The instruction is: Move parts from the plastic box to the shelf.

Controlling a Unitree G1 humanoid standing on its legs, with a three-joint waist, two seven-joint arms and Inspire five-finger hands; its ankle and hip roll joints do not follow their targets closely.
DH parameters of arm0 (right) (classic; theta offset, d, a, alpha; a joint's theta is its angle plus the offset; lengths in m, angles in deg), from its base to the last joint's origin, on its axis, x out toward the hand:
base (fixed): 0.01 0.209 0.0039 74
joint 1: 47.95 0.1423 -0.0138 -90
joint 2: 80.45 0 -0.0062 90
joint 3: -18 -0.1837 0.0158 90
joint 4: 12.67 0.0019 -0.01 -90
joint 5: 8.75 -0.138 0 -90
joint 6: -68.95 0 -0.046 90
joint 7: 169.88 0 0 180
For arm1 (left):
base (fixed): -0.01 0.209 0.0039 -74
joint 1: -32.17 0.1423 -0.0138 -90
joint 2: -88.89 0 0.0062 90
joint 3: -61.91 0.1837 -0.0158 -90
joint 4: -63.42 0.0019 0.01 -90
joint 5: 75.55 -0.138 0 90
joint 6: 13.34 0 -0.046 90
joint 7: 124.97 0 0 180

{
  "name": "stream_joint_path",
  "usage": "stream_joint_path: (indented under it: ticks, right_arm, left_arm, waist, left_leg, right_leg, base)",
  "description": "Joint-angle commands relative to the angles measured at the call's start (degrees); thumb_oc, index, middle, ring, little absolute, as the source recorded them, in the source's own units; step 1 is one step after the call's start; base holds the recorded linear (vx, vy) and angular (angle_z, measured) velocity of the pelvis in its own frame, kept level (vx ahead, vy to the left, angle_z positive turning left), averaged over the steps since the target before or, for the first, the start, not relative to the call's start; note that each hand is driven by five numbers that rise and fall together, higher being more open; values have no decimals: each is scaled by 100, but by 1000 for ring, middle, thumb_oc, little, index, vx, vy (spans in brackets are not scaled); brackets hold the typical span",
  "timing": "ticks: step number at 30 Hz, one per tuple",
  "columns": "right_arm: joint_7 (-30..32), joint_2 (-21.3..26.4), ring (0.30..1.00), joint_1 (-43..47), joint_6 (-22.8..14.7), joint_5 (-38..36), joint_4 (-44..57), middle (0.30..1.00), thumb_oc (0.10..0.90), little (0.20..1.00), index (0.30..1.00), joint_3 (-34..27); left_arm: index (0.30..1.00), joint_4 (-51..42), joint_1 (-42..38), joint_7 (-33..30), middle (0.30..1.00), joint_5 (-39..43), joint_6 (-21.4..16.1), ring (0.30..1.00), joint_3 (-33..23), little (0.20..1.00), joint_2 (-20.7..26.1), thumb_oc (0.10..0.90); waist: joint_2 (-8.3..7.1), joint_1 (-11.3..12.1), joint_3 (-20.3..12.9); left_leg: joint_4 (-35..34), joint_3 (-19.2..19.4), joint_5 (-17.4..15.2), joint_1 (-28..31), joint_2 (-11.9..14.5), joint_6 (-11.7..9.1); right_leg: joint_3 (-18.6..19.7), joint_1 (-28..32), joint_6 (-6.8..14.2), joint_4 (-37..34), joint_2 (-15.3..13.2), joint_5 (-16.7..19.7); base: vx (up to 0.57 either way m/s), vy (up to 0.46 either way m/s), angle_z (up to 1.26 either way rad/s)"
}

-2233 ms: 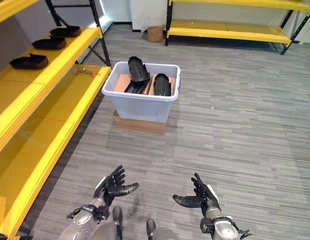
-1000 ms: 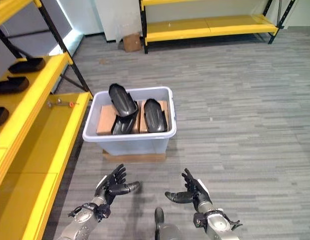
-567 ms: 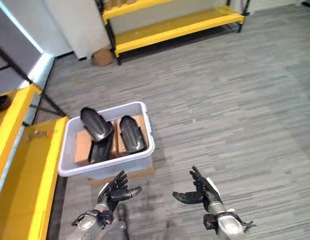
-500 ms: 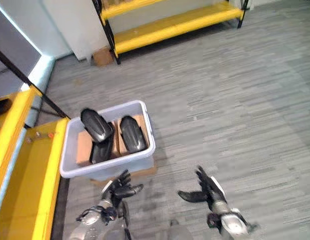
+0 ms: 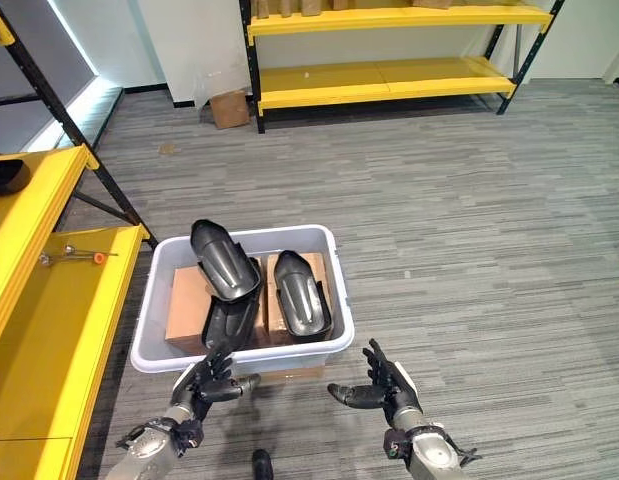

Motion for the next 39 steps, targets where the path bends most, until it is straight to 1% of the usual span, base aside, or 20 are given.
stream_joint_path:
  ticks: [1,3,6,7,8,11,12,14,16,18,19,28,29,30,31,32,34,35,36,39]
  right_arm:
    - [-25,144,1000,139,-418,17,321,1000,900,1000,1000,-5]
    - [-58,120,1000,155,-437,-14,328,1000,900,1000,1000,31]
    - [-63,114,1000,175,-454,-37,321,1000,900,1000,1000,59]
    - [-49,82,1000,204,-448,-68,301,1000,900,1000,1000,99]
    - [-49,82,1000,205,-449,-68,300,1000,900,1000,1000,99]
    - [-55,88,1000,272,-483,-190,313,1000,900,1000,1000,163]
    - [-55,88,1000,272,-483,-190,313,1000,900,1000,1000,163]
    - [-78,146,1000,295,-490,-199,333,1000,900,1000,1000,228]
    - [-113,159,1000,237,-470,-175,435,1000,900,1000,1000,213]
    - [-101,150,1000,266,-474,-259,359,1000,900,1000,1000,262]
    - [-86,176,1000,279,-517,-272,458,1000,900,1000,1000,219]
    - [-47,334,1000,339,-607,-207,821,1000,900,1000,1000,47]
    - [-31,403,1000,385,-633,-100,963,1000,900,1000,1000,18]
    - [133,703,1000,646,-818,565,1571,1000,900,1000,1000,-206]
    - [135,705,1000,643,-814,569,1578,1000,900,1000,1000,-208]
    - [296,931,1000,901,-924,1088,1903,1000,900,1000,1000,-353]
    - [476,1126,1000,1249,-988,1511,2110,1000,900,1000,1000,-412]
    - [558,1230,1000,1444,-1011,1747,2193,1000,900,1000,1000,-388]
    - [779,1516,1000,1889,-999,2374,2332,1000,900,1000,1000,-329]
    - [985,1793,1000,2661,-896,2931,2329,1000,900,1000,1000,-82]
  left_arm:
    - [1000,-633,-154,73,1000,77,-470,1000,-230,1000,-8,900]
    - [1000,-677,-194,81,1000,55,-488,1000,-210,1000,51,900]
    - [1000,-686,-266,92,1000,42,-498,1000,-179,1000,105,900]
    - [1000,-660,-312,93,1000,16,-490,1000,-161,1000,106,900]
    - [1000,-660,-312,93,1000,16,-490,1000,-162,1000,106,900]
    - [1000,-582,-374,86,1000,30,-499,1000,-157,1000,110,900]
    - [1000,-582,-374,86,1000,30,-499,1000,-157,1000,110,900]
    - [1000,-497,-341,69,1000,59,-497,1000,-209,1000,52,900]
    - [1000,-566,-290,98,1000,72,-486,1000,-235,1000,31,900]
    - [1000,-492,-259,142,1000,54,-469,1000,-211,1000,-45,900]
    - [1000,-498,-261,133,1000,74,-499,1000,-238,1000,-65,900]
    - [1000,-568,-130,204,1000,67,-433,1000,-185,1000,-99,900]
    - [1000,-579,-118,203,1000,67,-425,1000,-194,1000,-106,900]
    - [1000,-677,-24,249,1000,37,-398,1000,-260,1000,-112,900]
    - [1000,-679,-24,249,1000,36,-397,1000,-260,1000,-114,900]
    - [1000,-713,7,298,1000,22,-390,1000,-281,1000,-111,900]
    - [1000,-698,-20,336,1000,13,-383,1000,-259,1000,-92,900]
    - [1000,-686,-38,337,1000,11,-387,1000,-240,1000,-84,900]
    - [1000,-732,-73,319,1000,46,-403,1000,-206,1000,-46,900]
    - [1000,-779,-155,281,1000,78,-402,1000,-135,1000,9,900]
  waist:
    - [-217,14,-114]
    - [-212,-33,67]
    - [-189,-68,214]
    - [-184,-88,269]
    - [-185,-93,271]
    - [-173,-161,310]
    - [-173,-161,310]
    - [-308,-202,268]
    - [-294,-202,267]
    - [-334,-235,175]
    - [-331,-144,99]
    - [-280,-106,55]
    - [-274,-103,64]
    - [-252,-65,131]
    - [-250,-67,132]
    - [-239,-39,195]
    - [-232,4,282]
    - [-232,31,329]
    - [-238,111,453]
    - [-261,227,629]
  left_leg:
    - [-18,-151,-119,-21,261,-250]
    - [-18,-209,-184,87,231,-184]
    - [-18,-228,-206,161,261,-153]
    - [-18,-220,-258,202,273,-154]
    - [-18,-224,-259,203,272,-155]
    - [-18,-189,-284,269,378,-223]
    - [-18,-189,-284,269,378,-223]
    - [-18,-217,-396,395,270,-251]
    - [-18,-312,-341,428,246,-257]
    - [-18,-374,-327,371,225,-290]
    - [-18,-352,-311,355,248,-311]
    - [-18,-387,-317,381,270,-369]
    - [-18,-392,-319,372,271,-370]
    - [-18,-390,-319,311,281,-370]
    - [-18,-392,-319,310,282,-369]
    - [-18,-407,-307,240,288,-367]
    - [-18,-426,-282,144,295,-371]
    - [-18,-439,-266,92,303,-375]
    - [-18,-480,-222,-24,312,-385]
    - [-18,-544,-157,-196,320,-401]
  right_leg:
    - [311,-11,162,-472,-179,1881]
    - [367,-383,158,327,-107,2369]
    - [300,-634,87,811,-56,2499]
    - [140,-765,22,902,-8,2338]
    - [136,-764,20,907,-10,2332]
    - [15,-1047,-142,442,525,1453]
    - [15,-1047,-142,442,525,1453]
    - [-303,-1083,-255,-593,951,1519]
    - [-262,-866,-255,-639,895,1427]
    - [92,-637,-358,-1023,1104,1482]
    - [-109,-499,-363,-1244,1037,1531]
    - [-318,-220,-432,-1553,990,1524]
    - [-337,-226,-432,-1561,985,1522]
    - [-368,-258,-424,-1591,968,1518]
    - [-370,-258,-424,-1590,968,1517]
    - [-417,-308,-418,-1603,953,1521]
    - [-459,-380,-411,-1612,944,1528]
    - [-487,-413,-408,-1615,940,1533]
    - [-550,-506,-408,-1619,925,1559]
    - [-614,-647,-406,-1615,915,1605]
  base:
    - [36,96,-2]
    - [27,77,6]
    - [26,56,2]
    - [28,38,10]
    - [35,21,5]
    - [44,-14,-6]
    - [53,-55,-28]
    - [102,-94,-6]
    - [60,-52,53]
    - [29,-80,75]
    - [64,-88,4]
    - [69,-55,5]
    - [17,-17,11]
    - [20,-10,9]
    - [-18,-11,8]
    - [-44,-6,1]
    - [-60,-10,2]
    - [-93,-29,10]
    - [-99,-37,17]
    - [-84,-33,21]
